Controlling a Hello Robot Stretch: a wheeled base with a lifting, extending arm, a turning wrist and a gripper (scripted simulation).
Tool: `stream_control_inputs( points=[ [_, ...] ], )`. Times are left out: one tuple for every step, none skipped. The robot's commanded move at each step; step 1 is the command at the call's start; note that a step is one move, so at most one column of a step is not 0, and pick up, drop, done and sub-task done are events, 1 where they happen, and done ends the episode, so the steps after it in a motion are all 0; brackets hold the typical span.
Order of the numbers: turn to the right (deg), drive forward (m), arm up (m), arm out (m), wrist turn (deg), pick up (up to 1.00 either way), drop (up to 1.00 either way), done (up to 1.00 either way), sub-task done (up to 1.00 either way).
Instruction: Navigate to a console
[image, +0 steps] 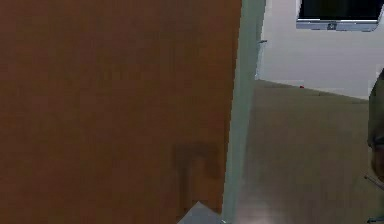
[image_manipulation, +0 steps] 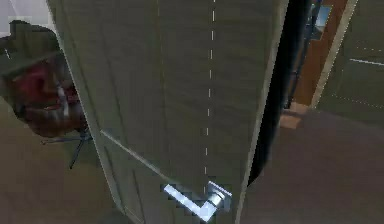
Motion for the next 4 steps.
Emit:
stream_control_inputs(
  points=[
    [33.0,0.00,0.00,0.00,0.0,0.00,0.00,0.00,0.00],
    [0.0,1.00,0.00,0.00,0.0,0.00,0.00,0.00,0.00],
    [9.0,0.00,0.00,0.00,0.0,0.00,0.00,0.00,0.00],
    [0.0,0.20,0.00,0.00,0.0,0.00,0.00,0.00,0.00]
  ],
)
